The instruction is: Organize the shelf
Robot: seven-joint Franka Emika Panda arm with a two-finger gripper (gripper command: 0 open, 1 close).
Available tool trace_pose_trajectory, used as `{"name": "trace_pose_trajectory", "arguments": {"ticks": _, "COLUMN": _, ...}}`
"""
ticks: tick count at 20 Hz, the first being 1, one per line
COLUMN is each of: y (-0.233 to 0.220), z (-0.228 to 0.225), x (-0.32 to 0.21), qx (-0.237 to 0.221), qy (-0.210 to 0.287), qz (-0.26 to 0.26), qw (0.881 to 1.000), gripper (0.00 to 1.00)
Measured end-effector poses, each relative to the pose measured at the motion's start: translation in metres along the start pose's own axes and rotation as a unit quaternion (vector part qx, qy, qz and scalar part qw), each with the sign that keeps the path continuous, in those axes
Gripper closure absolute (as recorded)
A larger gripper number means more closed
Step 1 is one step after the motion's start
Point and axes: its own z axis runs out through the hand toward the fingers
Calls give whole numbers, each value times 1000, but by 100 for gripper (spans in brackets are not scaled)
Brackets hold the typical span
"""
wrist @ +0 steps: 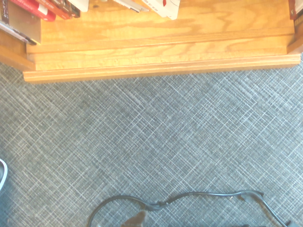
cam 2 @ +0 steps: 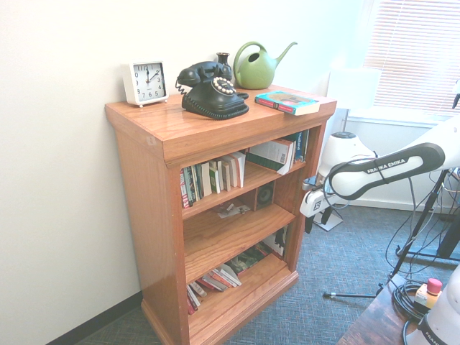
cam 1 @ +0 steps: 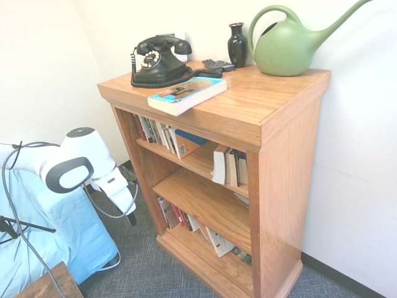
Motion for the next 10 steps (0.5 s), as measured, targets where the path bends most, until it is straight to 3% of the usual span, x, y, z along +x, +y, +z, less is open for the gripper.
{"name": "trace_pose_trajectory", "arguments": {"ticks": 5, "y": 3, "z": 1, "x": 3, "qx": -11, "qy": 2, "qz": 2, "qw": 1000, "gripper": 0}}
{"name": "trace_pose_trajectory", "arguments": {"ticks": 10, "y": 9, "z": -21, "x": 15, "qx": -59, "qy": 66, "qz": 17, "qw": 996, "gripper": 0}}
